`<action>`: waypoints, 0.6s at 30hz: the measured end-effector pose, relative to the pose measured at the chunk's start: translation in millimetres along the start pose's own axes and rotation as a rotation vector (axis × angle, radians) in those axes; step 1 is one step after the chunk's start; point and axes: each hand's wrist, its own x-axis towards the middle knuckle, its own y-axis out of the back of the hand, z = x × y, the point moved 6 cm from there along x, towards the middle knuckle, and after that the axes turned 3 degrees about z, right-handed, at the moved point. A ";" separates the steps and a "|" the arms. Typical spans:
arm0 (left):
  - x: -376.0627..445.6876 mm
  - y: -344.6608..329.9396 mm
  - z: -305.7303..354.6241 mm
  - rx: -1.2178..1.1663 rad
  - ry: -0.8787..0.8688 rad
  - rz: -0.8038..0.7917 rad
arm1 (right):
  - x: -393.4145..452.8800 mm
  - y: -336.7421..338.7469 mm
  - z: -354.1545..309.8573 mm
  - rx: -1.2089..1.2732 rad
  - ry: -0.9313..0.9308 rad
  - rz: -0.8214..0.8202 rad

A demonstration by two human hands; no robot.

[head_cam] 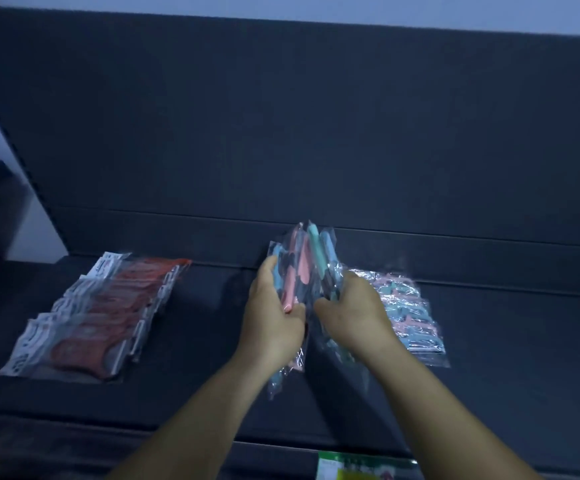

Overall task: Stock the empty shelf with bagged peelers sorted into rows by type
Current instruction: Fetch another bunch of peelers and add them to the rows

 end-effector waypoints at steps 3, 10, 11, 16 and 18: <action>0.9 2.7 -16.0 0.064 0.061 0.016 | 1.2 -20.1 11.7 0.023 -0.046 -0.075; 11.7 33.7 -65.4 0.202 0.202 -0.010 | 8.1 -90.3 11.3 0.084 -0.114 -0.233; 13.6 36.3 -71.2 0.227 0.217 -0.034 | 8.4 -96.9 10.2 0.087 -0.122 -0.250; 23.6 47.4 -92.9 0.569 0.177 -0.159 | 5.8 -109.4 0.5 0.099 -0.100 -0.335; 28.0 54.0 -96.2 0.682 0.159 -0.179 | 1.7 -107.8 0.3 0.113 -0.104 -0.362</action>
